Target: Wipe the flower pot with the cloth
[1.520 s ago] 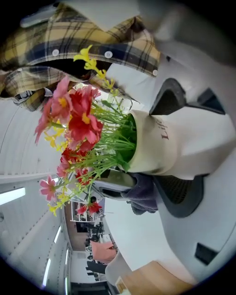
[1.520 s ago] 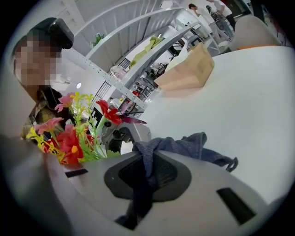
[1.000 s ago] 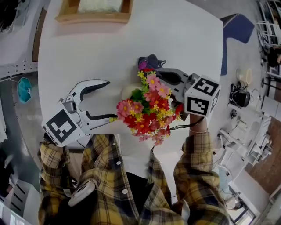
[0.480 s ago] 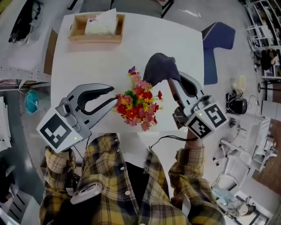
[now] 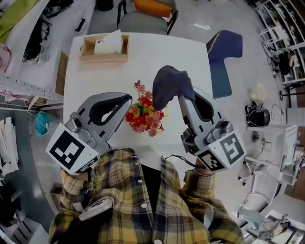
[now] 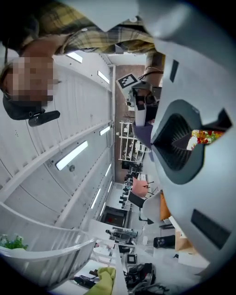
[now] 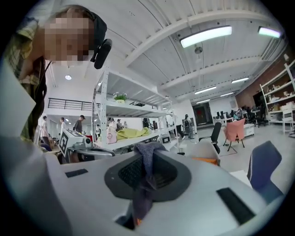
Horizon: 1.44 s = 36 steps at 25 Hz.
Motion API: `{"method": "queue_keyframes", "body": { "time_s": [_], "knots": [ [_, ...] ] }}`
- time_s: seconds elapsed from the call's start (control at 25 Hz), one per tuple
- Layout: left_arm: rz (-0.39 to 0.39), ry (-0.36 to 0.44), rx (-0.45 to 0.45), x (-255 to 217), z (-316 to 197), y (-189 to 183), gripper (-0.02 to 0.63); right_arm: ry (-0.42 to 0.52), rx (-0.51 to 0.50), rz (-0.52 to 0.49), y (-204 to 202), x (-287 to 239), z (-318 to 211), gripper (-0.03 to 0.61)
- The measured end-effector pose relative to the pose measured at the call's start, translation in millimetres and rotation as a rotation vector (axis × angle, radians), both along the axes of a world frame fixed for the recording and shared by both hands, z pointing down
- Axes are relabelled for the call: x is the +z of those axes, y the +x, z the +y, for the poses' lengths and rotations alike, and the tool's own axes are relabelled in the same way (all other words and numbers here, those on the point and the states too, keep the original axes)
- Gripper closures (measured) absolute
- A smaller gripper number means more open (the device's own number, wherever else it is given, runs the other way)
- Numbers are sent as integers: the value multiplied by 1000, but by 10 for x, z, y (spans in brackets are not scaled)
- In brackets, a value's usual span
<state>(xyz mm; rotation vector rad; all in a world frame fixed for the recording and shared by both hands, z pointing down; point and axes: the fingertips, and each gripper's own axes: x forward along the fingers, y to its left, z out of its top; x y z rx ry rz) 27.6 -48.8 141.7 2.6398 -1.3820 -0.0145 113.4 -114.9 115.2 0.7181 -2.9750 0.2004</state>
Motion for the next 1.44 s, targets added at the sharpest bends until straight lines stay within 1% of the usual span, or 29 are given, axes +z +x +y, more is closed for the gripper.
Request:
{"method": "queue_keyframes", "body": {
  "time_s": [0.12,0.4,0.56,0.96,1.44],
  "knots": [
    [4,28,-20,-142,36,16,603,13,1,-29,2,-109,135,568],
    [-2,40,-50,-255,0,86,603,-21,-3,-67,2,-156,206,568],
    [2,44,-55,-256,45,144,603,-25,-10,-65,6,-148,241,568],
    [6,57,-58,-228,32,114,603,-26,-13,-56,-17,-102,249,568],
    [-3,48,-46,-196,-30,177,603,-36,-22,-41,-8,-81,214,568]
  ]
}}
